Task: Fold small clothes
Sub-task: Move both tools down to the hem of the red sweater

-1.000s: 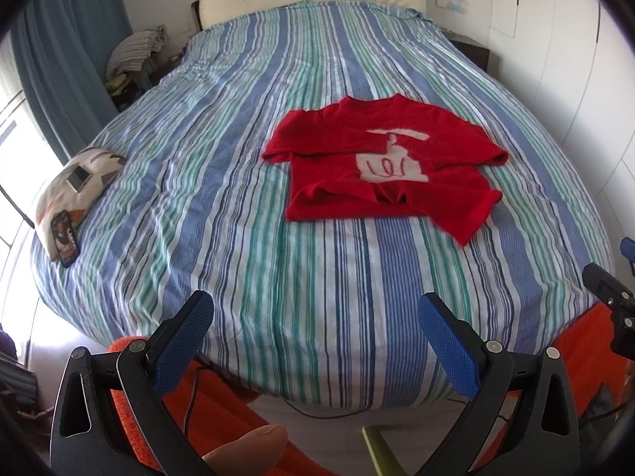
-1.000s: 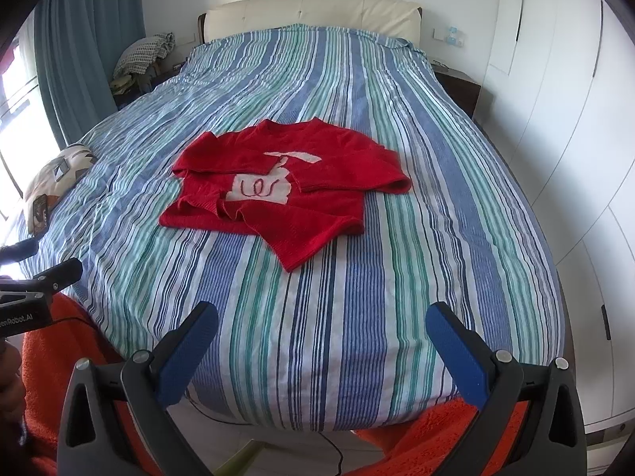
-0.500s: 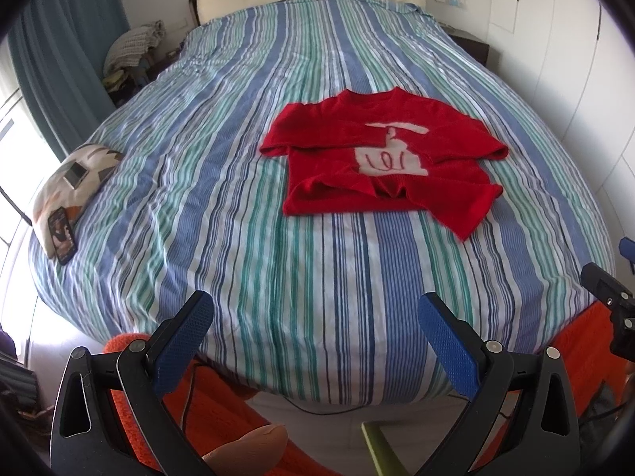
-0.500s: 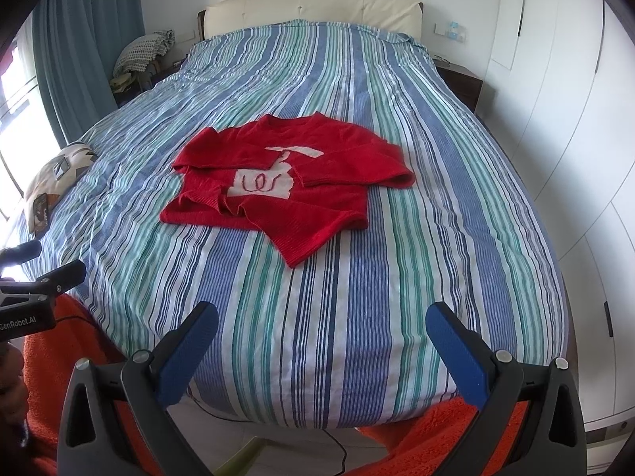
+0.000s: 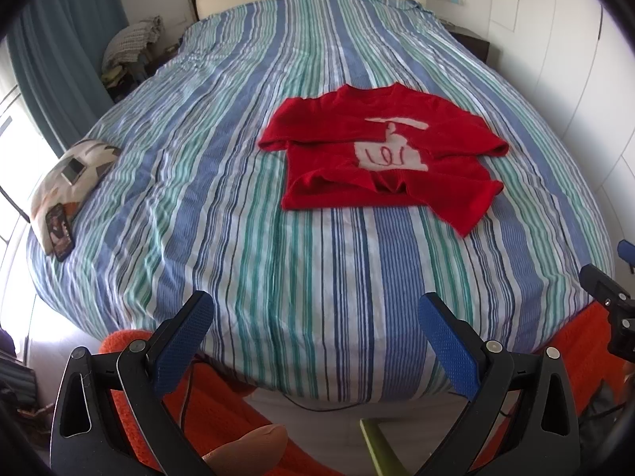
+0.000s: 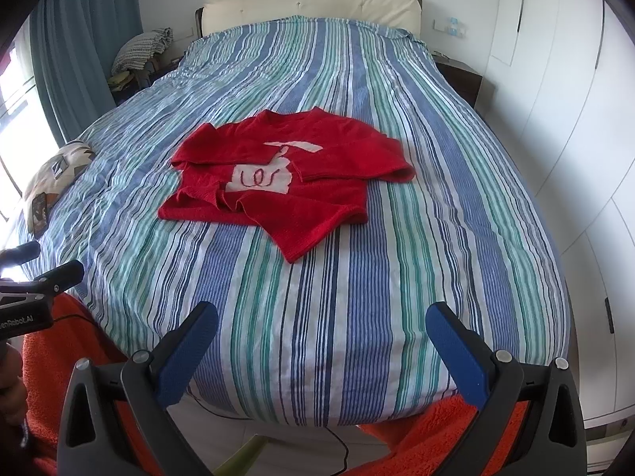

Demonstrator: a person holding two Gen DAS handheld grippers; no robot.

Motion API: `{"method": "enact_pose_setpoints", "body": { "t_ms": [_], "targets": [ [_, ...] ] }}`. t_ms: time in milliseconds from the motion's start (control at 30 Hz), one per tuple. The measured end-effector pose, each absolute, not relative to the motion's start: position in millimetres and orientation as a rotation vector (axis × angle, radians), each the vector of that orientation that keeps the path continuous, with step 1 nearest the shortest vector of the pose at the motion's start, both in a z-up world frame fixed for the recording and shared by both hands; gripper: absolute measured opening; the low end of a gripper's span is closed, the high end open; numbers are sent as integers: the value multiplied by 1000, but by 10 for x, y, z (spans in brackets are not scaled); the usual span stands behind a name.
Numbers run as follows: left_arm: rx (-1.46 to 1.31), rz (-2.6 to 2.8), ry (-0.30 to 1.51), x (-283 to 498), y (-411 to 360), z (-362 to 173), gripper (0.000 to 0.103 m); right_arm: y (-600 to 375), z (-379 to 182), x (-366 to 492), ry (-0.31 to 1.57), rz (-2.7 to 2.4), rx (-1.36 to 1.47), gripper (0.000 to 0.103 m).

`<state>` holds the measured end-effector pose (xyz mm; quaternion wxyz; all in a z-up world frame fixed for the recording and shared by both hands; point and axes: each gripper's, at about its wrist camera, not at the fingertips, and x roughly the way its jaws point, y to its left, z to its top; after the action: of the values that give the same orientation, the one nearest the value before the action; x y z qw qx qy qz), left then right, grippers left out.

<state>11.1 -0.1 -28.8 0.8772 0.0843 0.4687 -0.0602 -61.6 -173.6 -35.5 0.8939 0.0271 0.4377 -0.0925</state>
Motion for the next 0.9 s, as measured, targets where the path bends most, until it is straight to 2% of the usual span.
{"method": "enact_pose_setpoints", "body": {
  "t_ms": [400, 600, 800, 900],
  "targets": [
    [171, -110, 999, 143, 42, -368, 103, -1769, -498, -573, 903, -152, 54, 103],
    [130, -50, 1039, 220, 249, -484, 103, -2033, -1001, -369, 904, -62, 141, 103],
    [25, 2, 1132, 286, 501, -665, 103, -2381, -1538, 163, 862, 62, 469, 103],
    [-16, -2, 1163, 275, 553, -730, 103, -2376, -1851, 481, 860, 84, 543, 95]
  ]
}}
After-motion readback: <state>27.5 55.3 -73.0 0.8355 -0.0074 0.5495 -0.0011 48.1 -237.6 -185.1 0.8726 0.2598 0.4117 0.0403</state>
